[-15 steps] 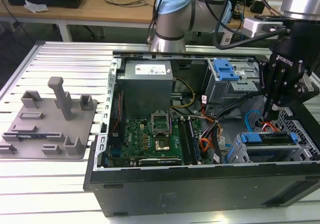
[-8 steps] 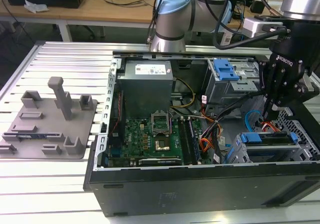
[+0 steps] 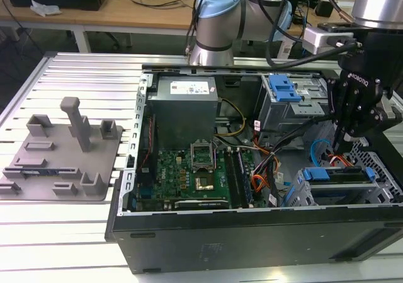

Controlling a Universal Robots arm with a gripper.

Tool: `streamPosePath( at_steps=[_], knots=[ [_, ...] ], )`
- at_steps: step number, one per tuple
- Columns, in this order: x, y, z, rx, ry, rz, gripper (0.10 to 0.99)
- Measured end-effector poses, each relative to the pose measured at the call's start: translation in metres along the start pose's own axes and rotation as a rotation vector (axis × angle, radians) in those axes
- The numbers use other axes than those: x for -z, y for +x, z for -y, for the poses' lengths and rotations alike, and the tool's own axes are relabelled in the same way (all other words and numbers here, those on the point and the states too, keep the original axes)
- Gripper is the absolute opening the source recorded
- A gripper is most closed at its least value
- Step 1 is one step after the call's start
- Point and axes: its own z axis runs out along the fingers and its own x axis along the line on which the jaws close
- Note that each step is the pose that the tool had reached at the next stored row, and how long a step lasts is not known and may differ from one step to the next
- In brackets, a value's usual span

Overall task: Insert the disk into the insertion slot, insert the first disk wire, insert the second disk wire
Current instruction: 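Insert the second disk wire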

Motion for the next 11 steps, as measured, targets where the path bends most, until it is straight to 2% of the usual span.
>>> streamPosePath(
  at_steps=[3, 4, 5, 6, 7, 9, 11],
  knots=[
    [-0.0019, 0.0081, -0.0001, -0.003, 0.000, 0.0370, 0.161],
    [-0.0027, 0.0116, -0.0002, -0.004, 0.000, 0.0626, 0.161],
    [-0.0032, 0.0139, -0.0002, -0.005, 0.000, 0.0793, 0.161],
    [-0.0037, 0.0158, -0.0002, -0.006, 0.000, 0.0921, 0.161],
    [-0.0045, 0.0190, -0.0002, -0.007, 0.000, 0.1105, 0.161],
    [-0.0059, 0.0249, 0.0006, -0.009, 0.000, 0.1329, 0.161],
    [-0.0100, 0.0372, 0.0047, -0.011, -0.001, 0.1586, 0.161]
  ],
)
